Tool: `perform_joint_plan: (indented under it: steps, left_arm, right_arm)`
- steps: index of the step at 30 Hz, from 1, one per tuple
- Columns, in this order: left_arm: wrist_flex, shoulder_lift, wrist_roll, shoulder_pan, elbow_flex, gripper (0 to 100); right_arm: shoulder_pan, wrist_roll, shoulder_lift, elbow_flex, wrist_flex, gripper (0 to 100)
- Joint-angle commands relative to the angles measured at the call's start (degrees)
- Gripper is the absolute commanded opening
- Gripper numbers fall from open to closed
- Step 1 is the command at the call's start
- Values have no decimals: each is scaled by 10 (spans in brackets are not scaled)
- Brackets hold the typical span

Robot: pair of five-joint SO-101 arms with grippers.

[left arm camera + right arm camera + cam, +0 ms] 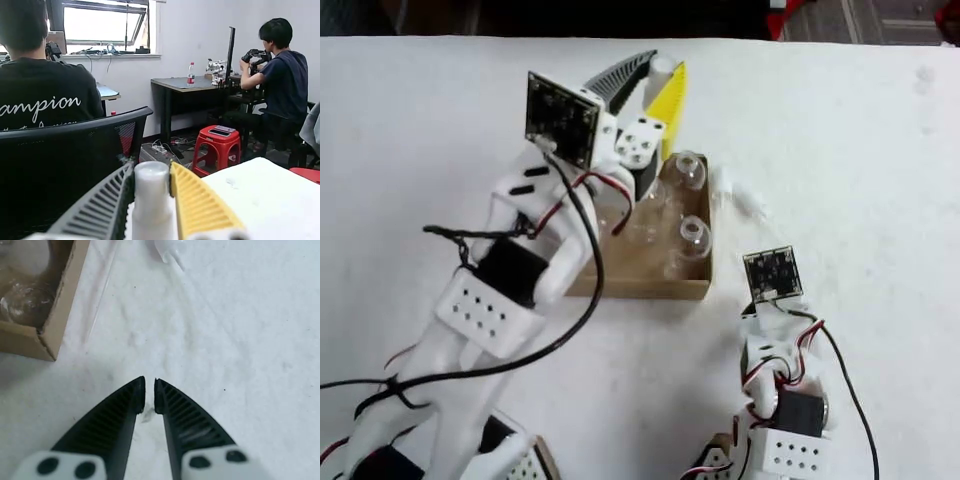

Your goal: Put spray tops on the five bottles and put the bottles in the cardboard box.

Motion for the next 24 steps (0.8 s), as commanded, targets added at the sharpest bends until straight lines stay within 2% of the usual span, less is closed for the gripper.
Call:
perform_joint_plan:
  steps: [1, 14, 18, 24]
  left_arm:
    - [-44, 22, -23, -12, -11, 20]
    - [-47, 77, -30, -19, -11, 20]
    - [-84, 91, -31, -28, -4, 20]
    - [-84, 111, -29, -34, -4, 20]
  right_arm:
    - [-6, 10, -1, 5, 0, 18]
    - [-6, 10, -2, 5, 0, 18]
    - [-6, 10, -2, 5, 0, 18]
    - [-6, 10, -2, 5, 0, 18]
